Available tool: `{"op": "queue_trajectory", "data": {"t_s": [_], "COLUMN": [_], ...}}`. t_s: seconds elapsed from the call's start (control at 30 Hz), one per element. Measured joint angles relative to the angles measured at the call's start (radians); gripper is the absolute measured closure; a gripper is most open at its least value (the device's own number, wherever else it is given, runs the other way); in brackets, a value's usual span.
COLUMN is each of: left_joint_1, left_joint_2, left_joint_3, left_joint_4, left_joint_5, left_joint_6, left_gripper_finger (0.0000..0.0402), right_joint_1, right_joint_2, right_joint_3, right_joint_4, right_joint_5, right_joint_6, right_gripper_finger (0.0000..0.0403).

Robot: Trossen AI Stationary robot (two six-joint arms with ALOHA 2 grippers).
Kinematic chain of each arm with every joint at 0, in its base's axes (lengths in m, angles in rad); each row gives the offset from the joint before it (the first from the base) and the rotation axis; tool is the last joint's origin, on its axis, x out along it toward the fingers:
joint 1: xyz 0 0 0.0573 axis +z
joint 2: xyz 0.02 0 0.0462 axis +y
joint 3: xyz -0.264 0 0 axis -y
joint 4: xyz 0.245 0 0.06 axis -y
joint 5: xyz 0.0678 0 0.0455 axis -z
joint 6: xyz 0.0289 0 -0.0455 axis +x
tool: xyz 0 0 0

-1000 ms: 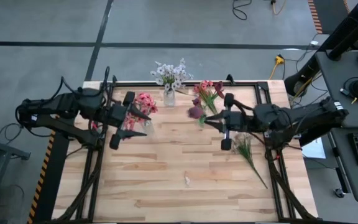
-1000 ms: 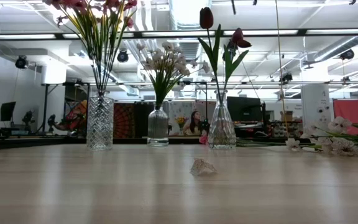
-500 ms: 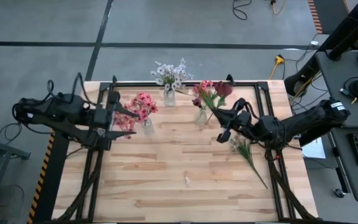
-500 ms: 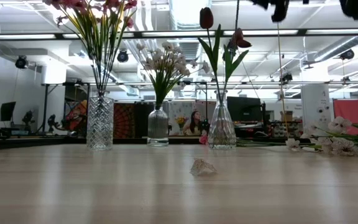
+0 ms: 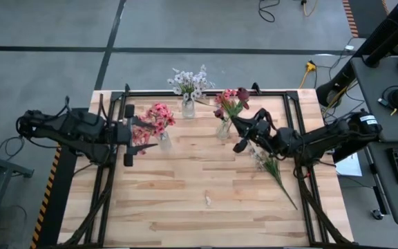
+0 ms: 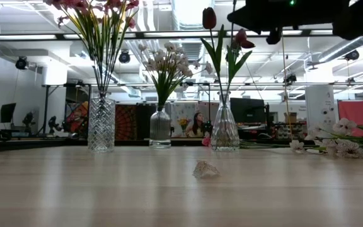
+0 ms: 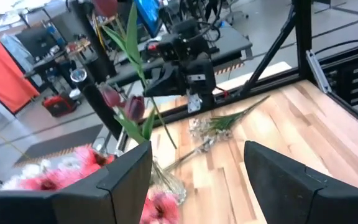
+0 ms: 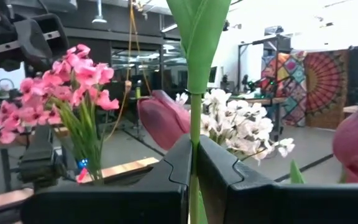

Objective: Sort flowers into vase by color
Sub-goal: Put the red tulip into the bottom right transparent vase

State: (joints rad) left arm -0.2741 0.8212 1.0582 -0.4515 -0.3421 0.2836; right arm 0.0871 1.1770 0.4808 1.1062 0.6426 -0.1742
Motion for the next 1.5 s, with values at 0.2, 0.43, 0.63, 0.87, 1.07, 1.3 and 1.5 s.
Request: {"op": "queue_trajectory", "data": {"t_s": [0.2,0.43,0.63,0.87,1.07,1.3,1.5], "left_joint_1": [0.0,0.0,0.0,0.0,0.0,0.0,0.0], "left_joint_2": [-0.02,-0.033,-0.032,-0.029,-0.027,-0.02,-0.01], "left_joint_3": [-0.044,-0.039,-0.011,0.02,0.02,0.02,0.02], "left_joint_4": [0.015,0.051,0.061,0.064,0.062,0.063,0.063], "left_joint_5": [0.0,-0.046,-0.118,-0.197,-0.199,-0.2,-0.2], "left_joint_6": [-0.029,-0.031,-0.031,-0.021,0.003,0.003,0.003], "left_gripper_finger": [0.0165,0.0165,0.0165,0.0165,0.0165,0.0165,0.0165], "right_joint_1": [-0.063,-0.149,-0.202,-0.209,-0.217,-0.232,-0.232], "right_joint_2": [-0.002,-0.001,0.003,0.011,0.011,0.018,0.022], "right_joint_3": [-0.005,-0.005,-0.002,-0.001,-0.001,0.003,0.017], "right_joint_4": [-0.015,-0.025,-0.025,-0.024,-0.023,-0.02,-0.024], "right_joint_5": [-0.029,-0.093,-0.093,-0.094,-0.094,-0.096,-0.101], "right_joint_6": [-0.006,0.029,0.065,0.096,0.095,0.121,0.122], "right_gripper_finger": [0.039,0.039,0.039,0.039,0.039,0.039,0.039]}}
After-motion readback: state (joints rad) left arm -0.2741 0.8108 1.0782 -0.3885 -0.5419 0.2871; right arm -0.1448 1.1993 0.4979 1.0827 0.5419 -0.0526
